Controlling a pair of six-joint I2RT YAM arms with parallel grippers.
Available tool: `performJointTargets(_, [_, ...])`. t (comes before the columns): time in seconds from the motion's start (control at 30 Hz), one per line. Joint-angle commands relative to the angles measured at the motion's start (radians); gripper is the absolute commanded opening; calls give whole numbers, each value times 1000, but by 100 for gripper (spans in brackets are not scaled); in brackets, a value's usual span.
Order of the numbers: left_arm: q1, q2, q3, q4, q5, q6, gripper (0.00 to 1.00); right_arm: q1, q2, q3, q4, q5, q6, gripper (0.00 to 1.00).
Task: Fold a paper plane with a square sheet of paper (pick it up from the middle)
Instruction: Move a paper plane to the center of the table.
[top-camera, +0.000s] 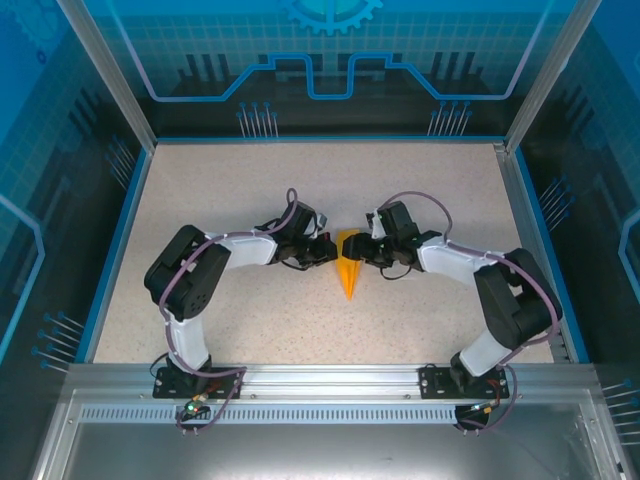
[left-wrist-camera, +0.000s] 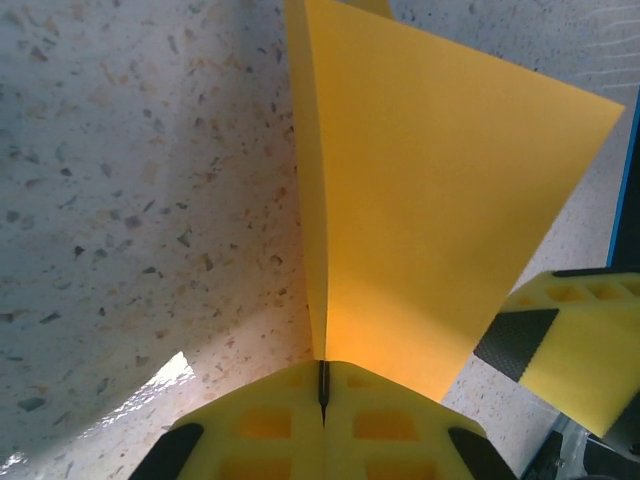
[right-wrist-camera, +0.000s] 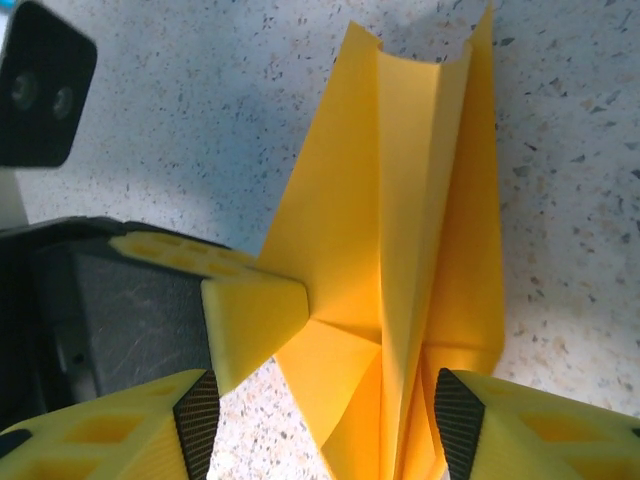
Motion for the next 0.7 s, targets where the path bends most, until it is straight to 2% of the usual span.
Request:
performJointTargets(0.0, [7, 16, -20, 4, -23, 6, 0, 15, 45, 28, 4, -14, 10, 61])
performJointTargets(0.3, [8, 16, -30, -48, -87, 10, 0, 17, 104, 75, -37, 30, 6, 64])
performJointTargets(0.47, [9, 18, -35, -78, -118, 15, 9, 17, 141, 59, -1, 10, 17, 68])
performJointTargets(0.67, [8, 36, -39, -85, -121, 11, 10, 15, 164, 48, 28, -17, 31, 69])
